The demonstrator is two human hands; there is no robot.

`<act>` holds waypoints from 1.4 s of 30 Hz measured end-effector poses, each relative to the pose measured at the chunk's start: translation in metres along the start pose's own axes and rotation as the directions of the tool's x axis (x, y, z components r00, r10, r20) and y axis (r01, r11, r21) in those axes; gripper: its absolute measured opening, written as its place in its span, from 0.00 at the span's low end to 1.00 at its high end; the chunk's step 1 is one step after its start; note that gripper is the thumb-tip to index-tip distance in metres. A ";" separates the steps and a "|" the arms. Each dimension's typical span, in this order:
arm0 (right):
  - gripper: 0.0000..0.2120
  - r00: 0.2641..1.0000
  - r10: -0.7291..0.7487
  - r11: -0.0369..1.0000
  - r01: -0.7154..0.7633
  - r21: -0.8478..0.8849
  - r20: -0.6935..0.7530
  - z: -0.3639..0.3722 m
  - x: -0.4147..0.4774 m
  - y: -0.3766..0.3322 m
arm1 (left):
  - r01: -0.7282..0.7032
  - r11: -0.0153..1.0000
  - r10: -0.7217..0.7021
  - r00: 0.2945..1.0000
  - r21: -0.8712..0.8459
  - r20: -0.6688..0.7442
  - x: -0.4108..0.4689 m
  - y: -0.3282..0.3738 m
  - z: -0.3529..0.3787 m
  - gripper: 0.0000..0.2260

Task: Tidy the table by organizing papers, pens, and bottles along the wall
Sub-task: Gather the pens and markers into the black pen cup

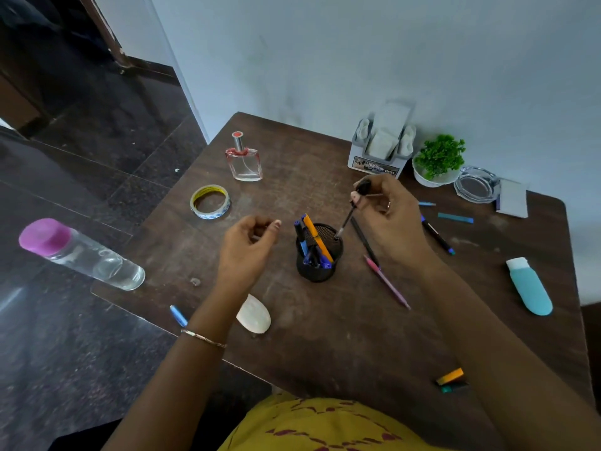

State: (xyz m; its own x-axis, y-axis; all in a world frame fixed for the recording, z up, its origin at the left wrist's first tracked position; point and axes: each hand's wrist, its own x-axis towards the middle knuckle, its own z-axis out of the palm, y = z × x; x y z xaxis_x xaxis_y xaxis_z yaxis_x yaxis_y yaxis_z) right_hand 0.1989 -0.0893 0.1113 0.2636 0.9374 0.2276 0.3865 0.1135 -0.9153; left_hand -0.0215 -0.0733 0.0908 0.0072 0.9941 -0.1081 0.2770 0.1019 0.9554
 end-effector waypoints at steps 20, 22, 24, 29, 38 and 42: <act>0.18 0.931 -0.110 0.880 0.254 -0.400 0.349 0.038 0.000 0.049 | 0.140 0.990 -0.140 0.989 0.013 0.053 -0.018 -0.037 -0.012 0.02; 0.19 0.929 -0.116 0.892 0.254 -0.375 0.352 0.037 -0.001 0.044 | 0.134 0.990 -0.135 0.990 0.036 0.034 -0.021 -0.038 -0.018 0.02; 0.20 0.933 -0.146 0.897 0.265 -0.353 0.329 0.040 -0.001 0.036 | 0.149 0.987 -0.148 0.989 0.052 -0.016 -0.021 -0.046 -0.030 0.02; 0.18 0.912 -0.285 0.900 0.361 -0.245 0.294 0.070 -0.005 -0.006 | 0.218 0.939 -0.142 0.950 0.266 -0.278 -0.031 -0.071 -0.082 0.07; 0.13 0.773 -0.290 0.937 0.348 0.004 0.564 0.156 -0.058 -0.020 | 0.030 0.594 -0.002 0.999 0.804 -0.036 -0.079 -0.143 -0.137 0.18; 0.11 0.740 -0.181 0.977 0.210 0.033 0.648 0.170 -0.080 -0.015 | -0.160 0.447 0.060 0.987 0.880 0.149 -0.089 -0.159 -0.134 0.24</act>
State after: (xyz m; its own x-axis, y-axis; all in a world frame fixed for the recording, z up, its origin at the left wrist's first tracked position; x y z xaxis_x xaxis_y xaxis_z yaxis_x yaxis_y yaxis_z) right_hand 0.0223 -0.1097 0.0503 -0.4477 0.8863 0.1185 0.4036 0.3185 -0.8577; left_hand -0.1949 -0.1733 -0.0147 0.1671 0.9818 -0.0898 0.9682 -0.1462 0.2028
